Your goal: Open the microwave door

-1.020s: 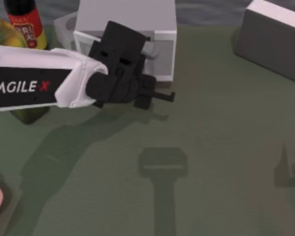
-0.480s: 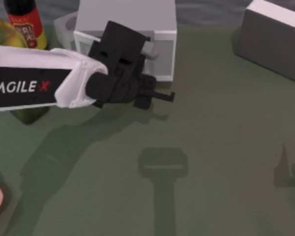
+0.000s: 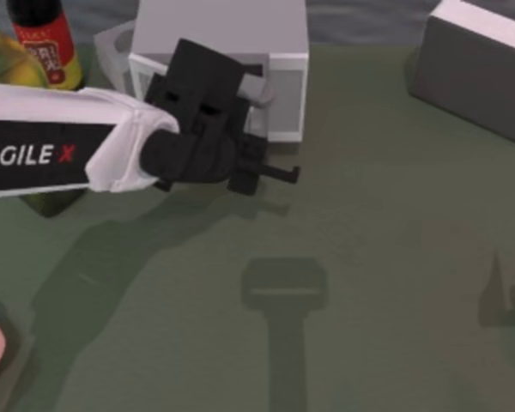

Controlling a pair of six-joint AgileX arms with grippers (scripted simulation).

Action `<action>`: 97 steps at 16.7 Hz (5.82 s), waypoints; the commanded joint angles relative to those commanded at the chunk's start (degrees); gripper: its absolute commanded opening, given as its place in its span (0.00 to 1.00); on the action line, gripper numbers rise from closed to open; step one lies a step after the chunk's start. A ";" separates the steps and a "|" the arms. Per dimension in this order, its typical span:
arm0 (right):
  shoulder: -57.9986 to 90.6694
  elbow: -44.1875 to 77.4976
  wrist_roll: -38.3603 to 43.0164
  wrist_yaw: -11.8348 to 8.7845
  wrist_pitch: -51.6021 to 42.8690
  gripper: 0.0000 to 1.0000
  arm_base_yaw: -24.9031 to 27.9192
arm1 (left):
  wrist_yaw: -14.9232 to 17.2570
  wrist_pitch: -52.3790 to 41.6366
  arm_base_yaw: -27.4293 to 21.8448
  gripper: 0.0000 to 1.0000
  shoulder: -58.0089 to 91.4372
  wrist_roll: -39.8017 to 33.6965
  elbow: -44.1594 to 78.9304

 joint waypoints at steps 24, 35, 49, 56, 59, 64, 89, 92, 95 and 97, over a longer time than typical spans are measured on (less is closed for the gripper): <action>0.00 0.00 0.00 0.00 0.00 1.00 0.00 | 1.03 0.31 0.57 0.00 -0.61 1.55 -1.23; 0.00 0.00 0.00 0.00 0.00 1.00 0.00 | 3.80 0.96 1.72 0.00 -2.22 4.74 -3.39; 0.00 0.00 0.00 0.00 0.00 1.00 0.00 | 3.85 0.96 1.75 0.00 -2.24 4.83 -3.45; 0.00 0.00 0.00 0.00 0.00 1.00 0.00 | 3.85 0.96 1.75 0.00 -2.24 4.83 -3.45; 0.00 0.00 0.00 0.00 0.00 1.00 0.00 | 3.85 0.96 1.75 0.00 -2.24 4.83 -3.45; 0.00 0.00 0.00 0.00 0.00 1.00 0.00 | 5.37 1.06 2.08 0.00 -2.86 6.13 -4.27; 0.00 0.00 0.00 0.00 0.00 1.00 0.00 | 6.91 1.34 3.13 0.00 -3.82 8.37 -5.51; 0.00 0.00 0.00 0.00 0.00 1.00 0.00 | 6.91 1.34 3.13 0.00 -3.82 8.37 -5.51; 0.00 0.00 0.00 0.00 0.00 1.00 0.00 | 7.47 1.27 2.76 0.00 -3.79 8.19 -5.48; 0.00 0.00 0.00 0.00 0.00 1.00 0.00 | 8.15 1.25 3.27 0.00 -4.17 9.30 -6.06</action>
